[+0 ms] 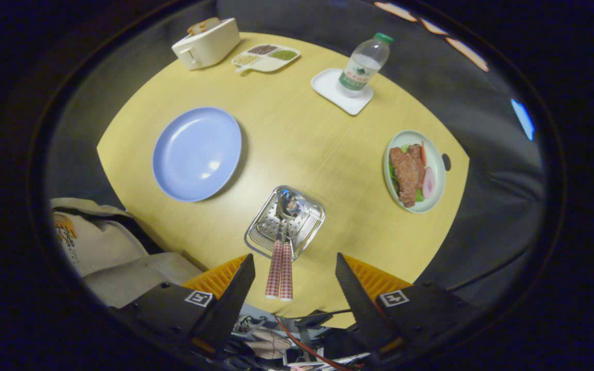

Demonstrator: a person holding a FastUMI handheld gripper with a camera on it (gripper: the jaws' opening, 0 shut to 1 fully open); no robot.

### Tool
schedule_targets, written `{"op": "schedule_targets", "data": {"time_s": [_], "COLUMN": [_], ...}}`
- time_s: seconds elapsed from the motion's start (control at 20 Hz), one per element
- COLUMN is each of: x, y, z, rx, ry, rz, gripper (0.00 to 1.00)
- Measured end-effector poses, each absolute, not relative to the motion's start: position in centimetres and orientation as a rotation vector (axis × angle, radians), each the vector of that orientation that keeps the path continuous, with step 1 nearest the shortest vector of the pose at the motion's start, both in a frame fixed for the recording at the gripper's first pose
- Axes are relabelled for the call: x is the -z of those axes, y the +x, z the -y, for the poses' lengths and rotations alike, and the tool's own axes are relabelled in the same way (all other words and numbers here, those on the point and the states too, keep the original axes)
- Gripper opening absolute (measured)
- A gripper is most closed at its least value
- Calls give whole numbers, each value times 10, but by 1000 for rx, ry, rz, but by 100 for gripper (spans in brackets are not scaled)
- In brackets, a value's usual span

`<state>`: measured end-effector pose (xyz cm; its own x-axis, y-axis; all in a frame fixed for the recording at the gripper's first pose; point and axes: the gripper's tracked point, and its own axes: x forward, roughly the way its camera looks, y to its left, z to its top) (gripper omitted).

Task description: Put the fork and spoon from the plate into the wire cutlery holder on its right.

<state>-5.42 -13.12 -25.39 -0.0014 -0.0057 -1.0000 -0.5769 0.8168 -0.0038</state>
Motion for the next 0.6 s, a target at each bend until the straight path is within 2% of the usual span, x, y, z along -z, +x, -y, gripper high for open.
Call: {"op": "schedule_targets", "data": {"time_s": [0.25, 0.6], "x": [218, 136], "y": [-59, -43], "z": [96, 44], "rx": [-355, -206], "ry": [-235, -20], "rz": [-1289, -730], "gripper": [98, 98]}}
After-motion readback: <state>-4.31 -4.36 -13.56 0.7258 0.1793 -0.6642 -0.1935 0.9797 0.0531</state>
